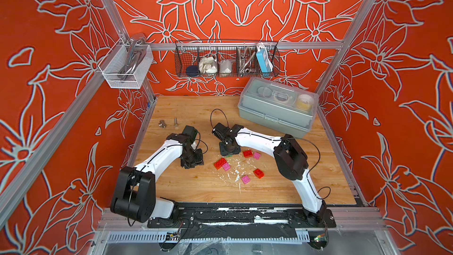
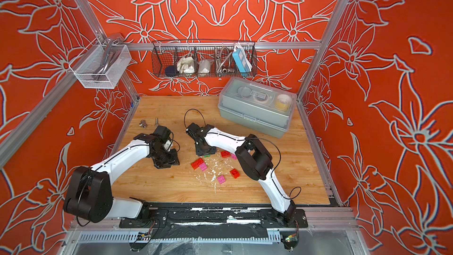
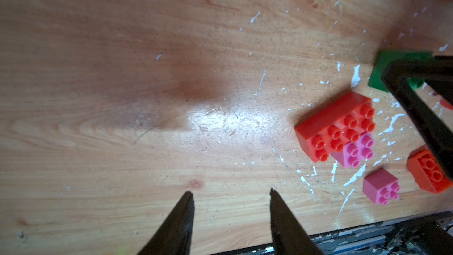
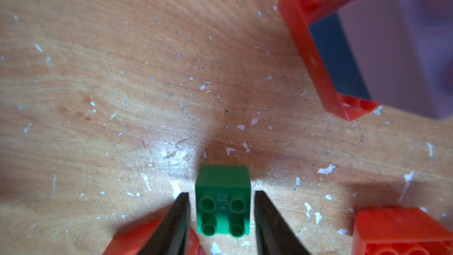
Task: Assemble the number 1 with lego
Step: Pick up the lego brick from the center of the board, then assemble the lego brick with the lego brick.
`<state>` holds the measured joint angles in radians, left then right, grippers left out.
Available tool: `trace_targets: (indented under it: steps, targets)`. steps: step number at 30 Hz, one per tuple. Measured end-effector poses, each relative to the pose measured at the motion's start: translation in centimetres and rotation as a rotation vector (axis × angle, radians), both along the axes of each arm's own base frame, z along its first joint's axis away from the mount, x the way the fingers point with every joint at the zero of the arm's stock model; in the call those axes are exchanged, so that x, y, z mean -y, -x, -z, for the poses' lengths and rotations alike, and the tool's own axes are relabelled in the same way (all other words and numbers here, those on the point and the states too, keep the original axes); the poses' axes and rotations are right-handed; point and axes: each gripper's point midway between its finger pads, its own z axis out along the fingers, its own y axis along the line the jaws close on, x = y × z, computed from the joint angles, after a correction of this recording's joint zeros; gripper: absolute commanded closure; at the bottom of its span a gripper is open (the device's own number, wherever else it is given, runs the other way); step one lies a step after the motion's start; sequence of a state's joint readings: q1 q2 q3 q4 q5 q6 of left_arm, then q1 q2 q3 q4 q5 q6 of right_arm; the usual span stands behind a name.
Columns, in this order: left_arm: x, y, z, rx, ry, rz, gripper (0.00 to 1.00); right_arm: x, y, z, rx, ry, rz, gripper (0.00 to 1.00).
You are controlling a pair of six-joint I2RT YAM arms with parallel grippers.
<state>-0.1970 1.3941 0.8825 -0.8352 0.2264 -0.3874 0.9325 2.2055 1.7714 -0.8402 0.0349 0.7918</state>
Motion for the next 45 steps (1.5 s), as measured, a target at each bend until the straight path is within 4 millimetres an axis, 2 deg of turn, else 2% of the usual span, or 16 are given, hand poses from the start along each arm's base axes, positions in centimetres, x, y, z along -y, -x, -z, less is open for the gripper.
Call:
trace_targets:
  steps: [9,18,20,24,28,30,32,35,38,45]
  targets:
    - [0.0,0.0,0.0,0.001,0.000,0.003,0.51,0.1,0.3,0.2,-0.014,0.004,-0.013,0.64]
    - [0.0,0.0,0.0,0.001,0.000,0.003,0.51,0.8,0.8,-0.4,-0.019,0.045,-0.123,0.65]
    - [0.0,0.0,0.0,0.001,0.000,0.003,0.51,1.3,0.9,-1.5,-0.014,0.052,-0.173,0.67]
    - [0.0,0.0,0.0,0.002,0.000,0.003,0.51,2.0,0.5,-6.1,0.034,0.016,-0.307,0.69]
    - [0.1,-0.1,0.0,0.005,0.004,0.004,0.51,3.4,-2.3,-11.4,0.111,-0.050,-0.376,0.71]
    - [0.1,-0.1,0.0,0.007,0.005,0.005,0.51,4.4,-4.1,-13.0,0.143,-0.066,-0.391,0.71]
    - [0.1,-0.2,0.0,0.008,0.007,0.006,0.51,5.4,-5.5,-13.7,0.163,-0.066,-0.414,0.71]
    - [0.2,-0.2,0.0,0.008,0.009,0.007,0.51,6.2,-7.2,-13.8,0.174,-0.045,-0.478,0.71]
    - [0.2,-0.2,-0.1,0.010,0.010,0.007,0.52,5.3,-7.9,-13.0,0.169,-0.034,-0.569,0.70]
    - [0.2,-0.1,0.0,0.008,0.009,0.007,0.52,2.9,-8.7,-9.5,0.094,-0.022,-0.716,0.70]
